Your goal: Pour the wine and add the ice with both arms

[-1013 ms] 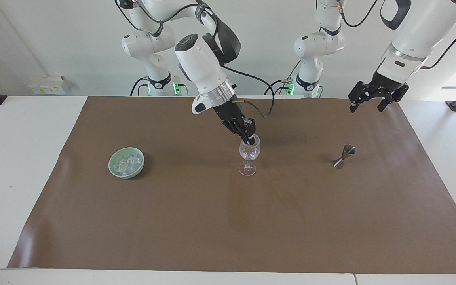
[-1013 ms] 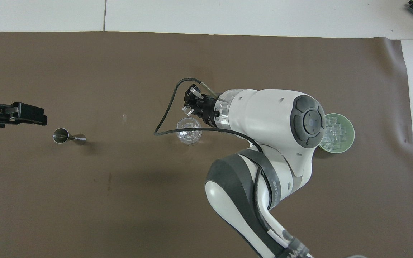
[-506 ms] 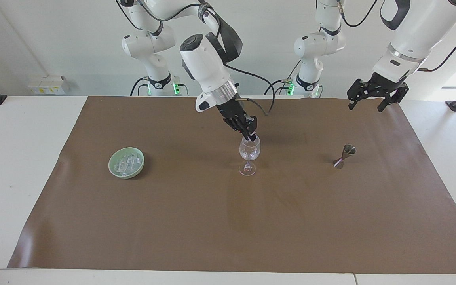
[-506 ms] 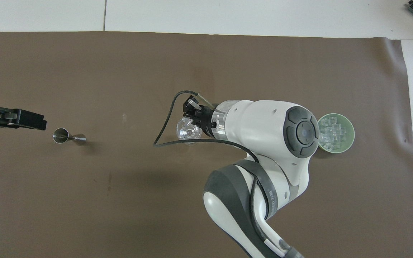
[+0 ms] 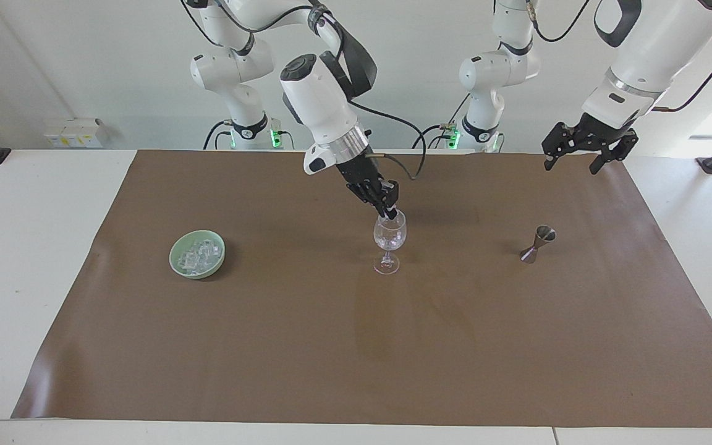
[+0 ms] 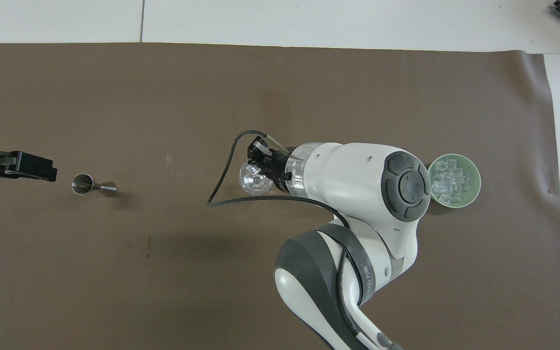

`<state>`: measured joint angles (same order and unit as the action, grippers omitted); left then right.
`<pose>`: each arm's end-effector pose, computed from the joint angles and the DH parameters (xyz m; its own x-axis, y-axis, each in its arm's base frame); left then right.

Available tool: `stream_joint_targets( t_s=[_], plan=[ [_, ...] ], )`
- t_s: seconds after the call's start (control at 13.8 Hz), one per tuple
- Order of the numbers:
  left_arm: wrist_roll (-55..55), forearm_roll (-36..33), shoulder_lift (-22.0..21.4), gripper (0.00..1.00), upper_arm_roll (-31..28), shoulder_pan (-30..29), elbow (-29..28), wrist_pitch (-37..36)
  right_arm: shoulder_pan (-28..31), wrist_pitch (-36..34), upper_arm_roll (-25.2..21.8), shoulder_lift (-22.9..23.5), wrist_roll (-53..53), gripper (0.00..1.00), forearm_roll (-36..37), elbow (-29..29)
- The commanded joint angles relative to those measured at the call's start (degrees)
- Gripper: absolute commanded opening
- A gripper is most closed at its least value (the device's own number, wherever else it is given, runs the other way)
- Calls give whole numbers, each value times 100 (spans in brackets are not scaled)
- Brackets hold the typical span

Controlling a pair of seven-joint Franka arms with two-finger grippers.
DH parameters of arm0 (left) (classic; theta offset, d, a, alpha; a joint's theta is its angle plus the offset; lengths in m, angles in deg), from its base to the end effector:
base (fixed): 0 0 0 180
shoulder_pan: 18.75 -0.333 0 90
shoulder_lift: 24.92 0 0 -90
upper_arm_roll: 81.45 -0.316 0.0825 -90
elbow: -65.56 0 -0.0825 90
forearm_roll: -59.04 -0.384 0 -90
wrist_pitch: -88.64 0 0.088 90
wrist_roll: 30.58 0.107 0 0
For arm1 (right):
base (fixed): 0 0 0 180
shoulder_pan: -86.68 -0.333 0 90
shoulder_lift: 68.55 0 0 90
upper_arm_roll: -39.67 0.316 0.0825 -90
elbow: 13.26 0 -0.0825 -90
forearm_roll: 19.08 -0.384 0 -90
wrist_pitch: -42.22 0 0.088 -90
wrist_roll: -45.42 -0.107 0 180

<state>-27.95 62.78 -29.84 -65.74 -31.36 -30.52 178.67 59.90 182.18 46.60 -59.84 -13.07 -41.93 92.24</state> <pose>0.5260 -0.0416 0.6192 0.9949 -0.0983 -0.0210 -0.0973 -0.9943 0.0430 0.5334 0.3520 0.4933 0.7883 -0.6034 -0.1203 -0.5695 -0.6416 -0.5138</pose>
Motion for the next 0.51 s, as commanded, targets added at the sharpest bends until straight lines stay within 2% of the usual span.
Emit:
stream_joint_targets(
  t_s=[0.0, 0.43],
  plan=[
    [-149, -84, -290, 100, -6, -40, -385, -21, -20, 102, -8, -149, -13, 100, 71, 190],
    [-132, -84, -334, 100, -23, -31, -456, 14, -20, 102, -8, -149, -4, 100, 71, 181]
  ],
)
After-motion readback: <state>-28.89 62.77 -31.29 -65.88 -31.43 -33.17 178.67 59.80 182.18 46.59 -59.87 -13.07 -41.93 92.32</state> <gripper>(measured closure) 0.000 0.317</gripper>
